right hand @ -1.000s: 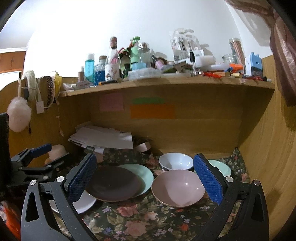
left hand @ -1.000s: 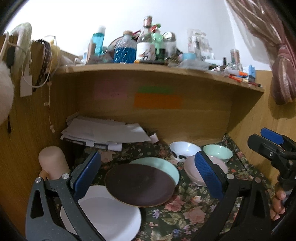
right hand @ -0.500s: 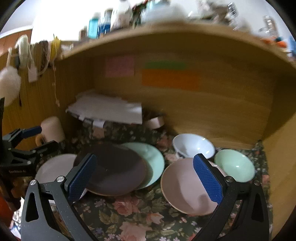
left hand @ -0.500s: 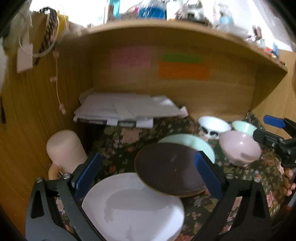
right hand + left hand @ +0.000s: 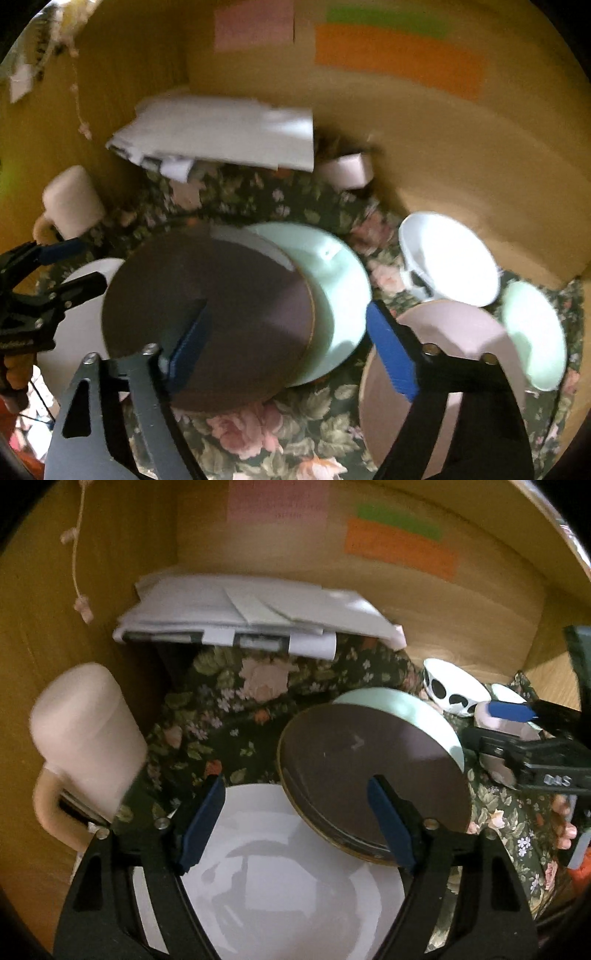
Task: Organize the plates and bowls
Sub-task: 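Move the left tool down to the dark brown plate's rim, then close the left tool on the dark brown plate rim and lift it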
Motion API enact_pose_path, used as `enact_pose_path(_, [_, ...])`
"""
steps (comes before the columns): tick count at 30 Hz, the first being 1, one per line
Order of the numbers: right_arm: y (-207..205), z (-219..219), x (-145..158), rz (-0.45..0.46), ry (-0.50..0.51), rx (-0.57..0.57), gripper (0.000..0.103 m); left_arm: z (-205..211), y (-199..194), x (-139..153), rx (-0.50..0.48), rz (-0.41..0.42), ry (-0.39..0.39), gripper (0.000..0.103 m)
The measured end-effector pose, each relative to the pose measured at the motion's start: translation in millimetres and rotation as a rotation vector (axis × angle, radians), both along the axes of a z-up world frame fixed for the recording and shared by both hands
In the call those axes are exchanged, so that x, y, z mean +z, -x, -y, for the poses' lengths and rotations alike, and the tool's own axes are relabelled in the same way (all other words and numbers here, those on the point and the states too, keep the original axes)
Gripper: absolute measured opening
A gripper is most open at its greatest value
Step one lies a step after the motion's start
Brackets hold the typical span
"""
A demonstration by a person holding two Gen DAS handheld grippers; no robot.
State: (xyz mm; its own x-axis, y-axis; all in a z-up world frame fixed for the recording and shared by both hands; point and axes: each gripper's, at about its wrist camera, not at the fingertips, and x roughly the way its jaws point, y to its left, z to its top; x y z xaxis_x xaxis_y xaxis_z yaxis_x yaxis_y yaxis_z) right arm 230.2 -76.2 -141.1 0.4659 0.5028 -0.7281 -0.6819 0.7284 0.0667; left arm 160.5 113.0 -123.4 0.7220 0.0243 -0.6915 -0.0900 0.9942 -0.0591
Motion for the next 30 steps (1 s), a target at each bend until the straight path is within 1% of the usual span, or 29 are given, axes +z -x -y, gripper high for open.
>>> enact_pose_path(2, [-10.1, -6.8, -6.5, -0.049, 0.017, 0.011, 0.066, -1.4, -4.5, -4.4, 0.010, -0.014, 0.003, 0.080])
enact_pose_path(3, [-16.8, -10.6, -11.2, -0.077, 0.033, 0.013, 0.064, -2.0, -7.0, -7.0, 0.016, -0.021, 0.002, 0.080])
enact_pose_path(7, [-34.2, -21.2, -23.2, -0.136, 0.076, 0.012, 0.056, -4.4, -13.5, -12.7, 0.007, -0.050, 0.021, 0.080])
enact_pose_path(9, [-41.5, -25.3, -27.9, -0.175, 0.091, 0.014, 0.053, -6.0, -14.9, -13.7, 0.001, -0.056, 0.029, 0.078])
enact_pose_path(11, [-46.8, -30.5, -31.9, -0.198, 0.108, 0.015, 0.051, -6.6, -16.6, -15.1, -0.015, -0.072, 0.043, 0.073])
enact_pose_path(12, [-49.4, -32.6, -34.4, -0.214, 0.122, 0.016, 0.049, -6.9, -17.8, -16.3, -0.026, -0.080, 0.049, 0.072])
enact_pose_path(14, [-52.9, -34.9, -36.8, -0.238, 0.134, 0.015, 0.044, -5.9, -18.8, -17.7, -0.033, -0.090, 0.051, 0.067])
enact_pose_path(16, [-57.1, -37.5, -39.2, -0.266, 0.142, 0.015, 0.042, -4.9, -20.2, -18.6, -0.046, -0.101, 0.055, 0.064])
enact_pose_path(18, [-61.4, -40.8, -42.4, -0.286, 0.153, 0.007, 0.038, -4.3, -21.8, -19.9, -0.060, -0.114, 0.064, 0.060])
enact_pose_path(20, [-63.8, -43.7, -45.4, -0.303, 0.162, 0.010, 0.033, -4.3, -24.5, -22.3, -0.071, -0.125, 0.074, 0.052])
enact_pose_path(21, [-64.0, -44.9, -46.7, -0.310, 0.167, 0.010, 0.032, -4.2, -25.5, -23.8, -0.073, -0.130, 0.076, 0.050])
enact_pose_path(23, [-63.8, -46.6, -47.3, -0.304, 0.176, 0.006, 0.031, -3.9, -28.3, -27.7, -0.082, -0.152, 0.087, 0.040])
enact_pose_path(25, [-64.6, -46.6, -46.7, -0.312, 0.172, 0.005, 0.031, -4.2, -31.2, -31.5, -0.089, -0.175, 0.101, 0.035])
enact_pose_path(27, [-65.1, -45.9, -47.6, -0.312, 0.168, 0.003, 0.030, -6.1, -32.4, -31.9, -0.088, -0.180, 0.121, 0.034])
enact_pose_path(28, [-64.2, -44.6, -48.3, -0.311, 0.166, 0.003, 0.029, -7.0, -32.1, -31.5, -0.084, -0.180, 0.123, 0.032])
enact_pose_path(30, [-63.2, -41.7, -49.6, -0.317, 0.159, 0.011, 0.027, -8.5, -31.5, -31.2, -0.080, -0.182, 0.124, 0.031])
